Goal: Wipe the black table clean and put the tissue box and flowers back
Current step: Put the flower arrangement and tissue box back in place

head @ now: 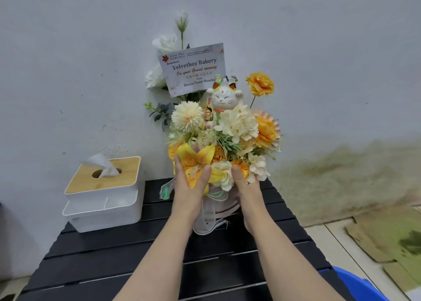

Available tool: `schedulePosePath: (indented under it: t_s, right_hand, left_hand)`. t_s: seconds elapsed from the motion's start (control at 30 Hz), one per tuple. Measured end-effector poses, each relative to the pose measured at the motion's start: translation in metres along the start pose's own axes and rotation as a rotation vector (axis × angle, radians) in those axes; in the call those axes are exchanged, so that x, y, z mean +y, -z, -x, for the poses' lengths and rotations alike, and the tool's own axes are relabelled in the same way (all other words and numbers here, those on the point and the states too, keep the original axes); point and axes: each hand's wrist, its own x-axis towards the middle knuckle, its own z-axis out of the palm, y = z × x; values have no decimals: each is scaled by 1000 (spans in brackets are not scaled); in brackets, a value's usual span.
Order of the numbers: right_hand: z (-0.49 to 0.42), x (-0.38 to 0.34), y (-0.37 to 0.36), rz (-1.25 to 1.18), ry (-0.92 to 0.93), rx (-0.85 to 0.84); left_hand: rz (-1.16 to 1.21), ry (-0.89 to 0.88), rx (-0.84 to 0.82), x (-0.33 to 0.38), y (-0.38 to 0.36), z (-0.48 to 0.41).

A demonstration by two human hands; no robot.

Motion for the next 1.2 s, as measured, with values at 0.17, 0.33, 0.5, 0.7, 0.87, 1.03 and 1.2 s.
schedulePosePath:
  t_s: [0.17,0.33,0.5,0.7,0.87,1.03,1.2]
  right_hand:
    - [-16,-7,41,0,-19,122]
    - [-29,-7,67,52,-52,142]
    - [-17,-18,63,50,-85,170]
    - [72,2,13,389,-173,449]
    - [96,21,-64,272,-134,83]
    - [56,27,-138,246,-174,-263]
    - [32,40,-190,252,-249,-395]
  left_hand:
    - [-28,51,-115,0,-47,-4]
    - [-37,95,-167,0,-67,-6]
    - [-18,93,-210,3,-53,1]
    - [-20,97,60,-19,13,47]
    - [-126,100,382,-32,98,66]
    - [-400,-26,642,-17,180,32]
    - [-540,60,458,-12,225,-9]
